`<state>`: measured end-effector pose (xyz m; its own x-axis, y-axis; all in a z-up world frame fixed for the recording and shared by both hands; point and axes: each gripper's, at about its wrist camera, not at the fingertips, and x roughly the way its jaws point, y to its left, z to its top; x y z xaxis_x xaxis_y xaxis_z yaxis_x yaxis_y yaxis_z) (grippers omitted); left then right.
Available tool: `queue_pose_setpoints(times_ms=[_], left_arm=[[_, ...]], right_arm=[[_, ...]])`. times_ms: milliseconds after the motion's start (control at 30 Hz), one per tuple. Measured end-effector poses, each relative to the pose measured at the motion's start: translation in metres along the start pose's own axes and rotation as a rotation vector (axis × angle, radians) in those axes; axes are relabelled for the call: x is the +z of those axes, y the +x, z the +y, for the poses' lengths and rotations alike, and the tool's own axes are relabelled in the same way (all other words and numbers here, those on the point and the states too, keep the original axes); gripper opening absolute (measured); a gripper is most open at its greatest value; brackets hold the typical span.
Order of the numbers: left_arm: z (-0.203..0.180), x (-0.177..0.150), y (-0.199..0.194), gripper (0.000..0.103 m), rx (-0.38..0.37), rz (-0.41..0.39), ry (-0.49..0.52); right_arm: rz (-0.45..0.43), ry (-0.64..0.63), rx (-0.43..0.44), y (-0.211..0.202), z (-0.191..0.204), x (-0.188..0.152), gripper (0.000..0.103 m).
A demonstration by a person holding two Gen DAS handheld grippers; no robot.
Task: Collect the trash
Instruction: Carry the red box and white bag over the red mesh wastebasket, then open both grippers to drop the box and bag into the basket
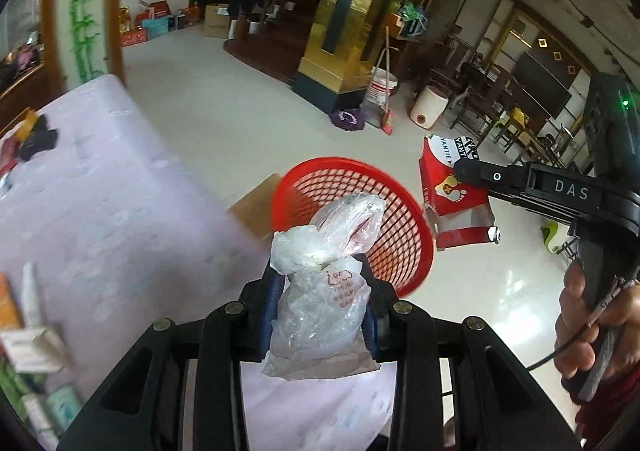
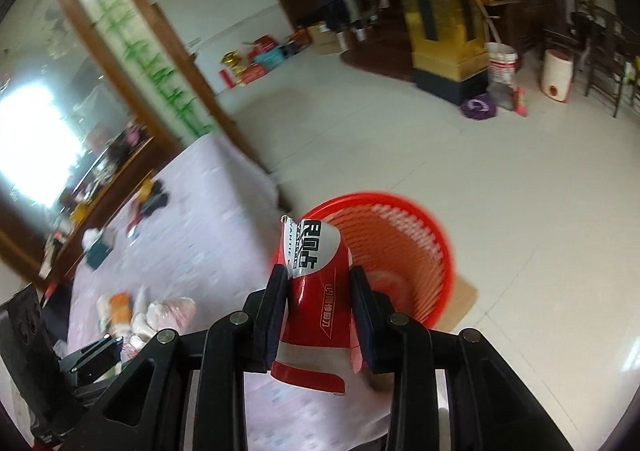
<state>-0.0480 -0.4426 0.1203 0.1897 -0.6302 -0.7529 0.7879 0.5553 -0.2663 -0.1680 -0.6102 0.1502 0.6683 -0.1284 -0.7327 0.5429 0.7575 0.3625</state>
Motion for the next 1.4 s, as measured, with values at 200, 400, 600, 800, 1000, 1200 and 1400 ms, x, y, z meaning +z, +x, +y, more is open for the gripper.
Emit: queue_pose_setpoints(times_ms=[200,400,600,800,1000,1200,1400], left_arm=[[-0.023,0.017,0.049,0.033,-0.015,0.047,0.001],[-0.03,0.028,0.078,0.033,-0.026,0.075,0.014],[-0.029,0.029,0.096,0.033,-0.045,0.105,0.016],[-0.026,0.03,0.103,0.04,-0.063,0.105,0.015],[-0.024,0.03,0.091,0.065,-0.06,0.069,0.014],[-0.016,0.028,0.071,0.066,-0.049,0.043,-0.016],[-0.008,0.014,0.042,0.066,-0.024,0.01,-0.036]], right_arm=[[-0.002,0.051,-0.038,0.021,-0.035,0.027,0.034],[-0.004,0.075,-0.039,0.028,-0.055,0.036,0.034],[0.012,0.1,-0.031,0.042,-0.067,0.042,0.034],[0.031,0.093,-0.023,0.055,-0.066,0.049,0.034],[0.052,0.085,-0.018,0.066,-0.065,0.052,0.034],[0.075,0.09,0.003,0.074,-0.063,0.051,0.039],[0.102,0.084,0.01,0.082,-0.054,0.044,0.062]])
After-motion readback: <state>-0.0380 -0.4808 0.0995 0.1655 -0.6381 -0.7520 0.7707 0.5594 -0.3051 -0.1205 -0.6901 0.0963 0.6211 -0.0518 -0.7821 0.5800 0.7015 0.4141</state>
